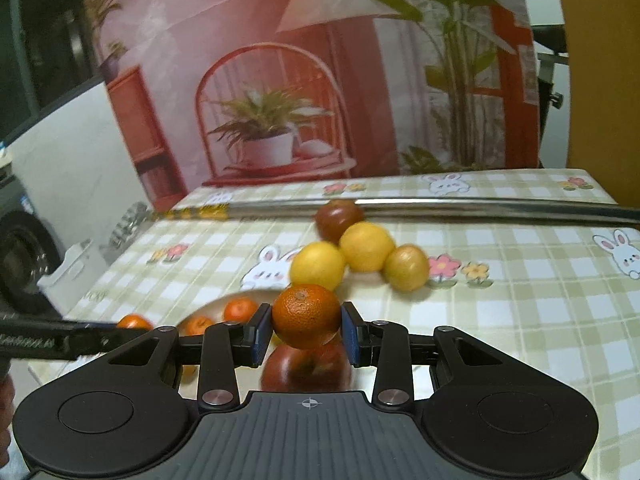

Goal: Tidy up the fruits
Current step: 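Carry both tangerines over the white plate and open both tools to release them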

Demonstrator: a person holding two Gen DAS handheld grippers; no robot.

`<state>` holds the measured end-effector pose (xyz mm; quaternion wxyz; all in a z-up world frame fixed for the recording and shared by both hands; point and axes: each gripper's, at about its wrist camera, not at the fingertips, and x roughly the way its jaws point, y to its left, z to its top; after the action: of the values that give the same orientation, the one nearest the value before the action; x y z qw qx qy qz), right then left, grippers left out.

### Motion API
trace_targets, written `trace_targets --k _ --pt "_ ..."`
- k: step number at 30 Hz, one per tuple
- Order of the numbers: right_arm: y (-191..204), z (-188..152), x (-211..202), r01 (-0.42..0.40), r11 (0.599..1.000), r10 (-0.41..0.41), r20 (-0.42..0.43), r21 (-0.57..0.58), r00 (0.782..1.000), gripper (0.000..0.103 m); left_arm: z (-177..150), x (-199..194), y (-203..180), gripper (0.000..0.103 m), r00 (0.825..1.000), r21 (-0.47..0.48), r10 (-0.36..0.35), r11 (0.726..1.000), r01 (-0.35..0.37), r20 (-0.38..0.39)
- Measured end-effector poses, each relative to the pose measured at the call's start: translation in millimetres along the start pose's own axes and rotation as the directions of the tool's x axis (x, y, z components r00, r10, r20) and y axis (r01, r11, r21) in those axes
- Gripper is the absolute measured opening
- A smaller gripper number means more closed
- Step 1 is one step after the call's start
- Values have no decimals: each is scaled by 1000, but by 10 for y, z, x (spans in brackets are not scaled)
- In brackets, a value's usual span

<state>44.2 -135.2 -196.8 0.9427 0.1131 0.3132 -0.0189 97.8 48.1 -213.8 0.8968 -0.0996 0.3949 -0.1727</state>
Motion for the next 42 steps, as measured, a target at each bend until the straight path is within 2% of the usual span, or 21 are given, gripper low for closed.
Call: trace_targets --k 6,18,26,35,42 --pt "150 -168 -108 -19 998 17 -31 -53 999 33 -84 66 45 37 999 -20 -3 1000 2 -35" --pt "156 -343 -42 -37 996 30 -99 -76 995 33 -179 259 106 38 995 -27 2 1000 -5 -103" --pt "172 -362 -10 -38 996 28 -129 -79 991 33 -211 287 128 37 994 -28 11 1000 -14 -105" --pt "172 -395 123 -42 996 27 -183 -82 983 33 -215 365 88 37 995 19 45 999 -44 -94" --pt "107 -379 224 -24 997 10 -185 -71 983 33 -209 410 51 37 993 72 85 994 -80 -77"
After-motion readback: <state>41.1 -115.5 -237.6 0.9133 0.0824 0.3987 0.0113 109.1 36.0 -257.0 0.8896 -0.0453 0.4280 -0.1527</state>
